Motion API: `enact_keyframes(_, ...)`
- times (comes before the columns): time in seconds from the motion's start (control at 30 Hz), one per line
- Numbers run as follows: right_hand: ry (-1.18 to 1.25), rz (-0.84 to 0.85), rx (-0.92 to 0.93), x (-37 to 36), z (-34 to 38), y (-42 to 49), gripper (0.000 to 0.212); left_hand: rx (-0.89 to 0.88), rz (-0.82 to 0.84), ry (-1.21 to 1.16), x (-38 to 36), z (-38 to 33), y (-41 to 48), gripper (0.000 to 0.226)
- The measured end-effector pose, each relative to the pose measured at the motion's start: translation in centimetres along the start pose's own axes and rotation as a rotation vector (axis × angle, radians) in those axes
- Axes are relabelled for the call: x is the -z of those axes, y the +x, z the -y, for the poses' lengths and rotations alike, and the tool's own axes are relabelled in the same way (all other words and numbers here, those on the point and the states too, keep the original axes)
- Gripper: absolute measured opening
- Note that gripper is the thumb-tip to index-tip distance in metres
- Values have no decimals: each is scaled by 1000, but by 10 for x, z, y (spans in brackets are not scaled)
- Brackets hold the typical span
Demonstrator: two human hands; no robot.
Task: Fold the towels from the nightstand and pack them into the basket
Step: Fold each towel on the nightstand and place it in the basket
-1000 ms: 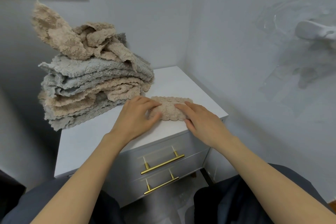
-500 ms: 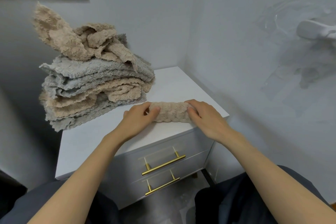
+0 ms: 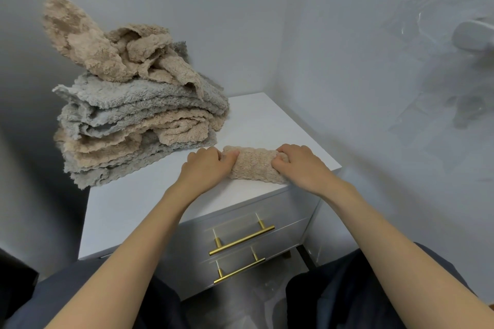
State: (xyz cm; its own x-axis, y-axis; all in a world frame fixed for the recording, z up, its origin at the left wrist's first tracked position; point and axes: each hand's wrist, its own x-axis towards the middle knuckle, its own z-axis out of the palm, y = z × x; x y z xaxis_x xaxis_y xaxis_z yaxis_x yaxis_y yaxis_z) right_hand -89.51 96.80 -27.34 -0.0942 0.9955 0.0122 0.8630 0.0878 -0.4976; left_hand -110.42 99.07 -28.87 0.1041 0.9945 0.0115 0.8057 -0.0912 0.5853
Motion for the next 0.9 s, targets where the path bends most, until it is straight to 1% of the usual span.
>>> enact_keyframes(0.1,-43,7,-39,2,4,4,31,5,47,18,3,-1,2,54)
enact_keyframes(0.2,-59,25,-16,4,9,6,35,16,50,64,3,-4,1,48)
enact_keyframes(0.3,-103,27,14,3,13,5,26,-39,-9,139,-1,-6,-7,39)
enact_keyframes(0.37,-138,-6,29,3,13,2,14,-62,-1,99,-1,-8,-11,36)
enact_keyframes(0.4,-147,-22,33,2,12,0,14,-63,14,33,0,-8,-13,35)
enact_keyframes(0.5,-128,-57,43,3,13,-6,13,-80,36,-282,5,-8,-18,28)
enact_keyframes(0.53,-93,-62,40,3,13,-8,13,-82,39,-374,7,-9,-20,27)
enact_keyframes(0.63,62,-90,47,6,15,-15,13,-33,66,-654,11,-14,-28,38)
enact_keyframes(0.7,152,-123,56,10,17,-22,17,-18,76,-835,14,-22,-35,31)
enact_keyframes(0.8,247,-138,57,19,19,-33,18,-49,38,-954,14,-33,-42,19)
enact_keyframes(0.9,227,-68,60,32,21,-50,10,-121,7,-981,16,-44,-50,16)
